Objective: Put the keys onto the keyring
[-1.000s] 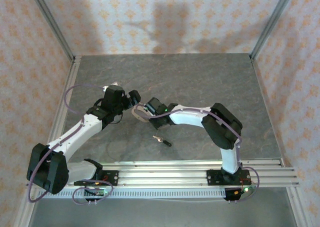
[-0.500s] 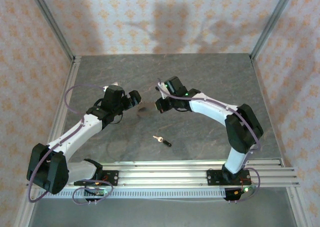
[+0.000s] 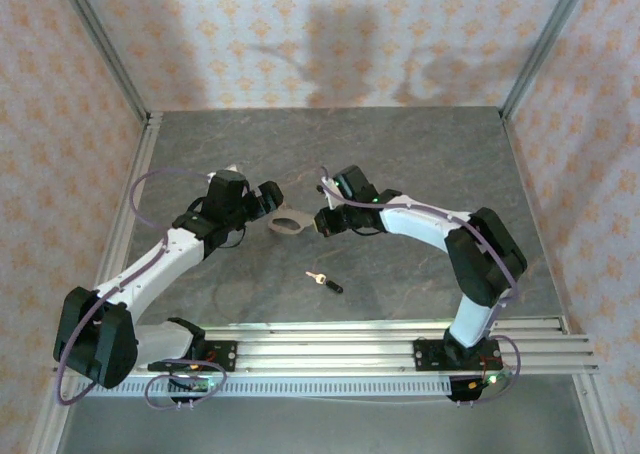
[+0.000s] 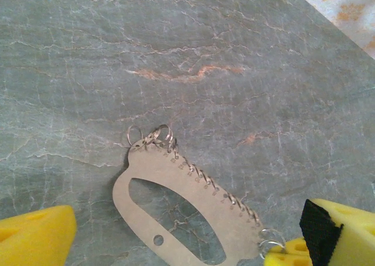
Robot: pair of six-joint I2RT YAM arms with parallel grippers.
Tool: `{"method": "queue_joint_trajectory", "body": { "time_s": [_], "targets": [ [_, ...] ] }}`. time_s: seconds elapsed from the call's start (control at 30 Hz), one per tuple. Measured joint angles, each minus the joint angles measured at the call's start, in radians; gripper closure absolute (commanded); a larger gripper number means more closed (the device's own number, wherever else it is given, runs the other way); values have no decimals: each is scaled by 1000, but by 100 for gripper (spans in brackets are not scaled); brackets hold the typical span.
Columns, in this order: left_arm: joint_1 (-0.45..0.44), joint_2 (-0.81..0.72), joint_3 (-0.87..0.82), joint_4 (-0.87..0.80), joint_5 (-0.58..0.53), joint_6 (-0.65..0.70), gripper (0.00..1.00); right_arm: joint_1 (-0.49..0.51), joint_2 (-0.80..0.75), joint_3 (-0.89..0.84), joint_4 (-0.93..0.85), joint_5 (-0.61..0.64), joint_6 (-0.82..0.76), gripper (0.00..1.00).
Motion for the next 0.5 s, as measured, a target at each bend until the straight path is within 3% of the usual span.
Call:
{"method": "queue_joint_trajectory", "body": {
  "time_s": [0.5],
  "targets": [
    [0, 13, 0, 2, 33, 0, 0, 0, 74, -129, 116, 27, 58, 99]
  ]
}}
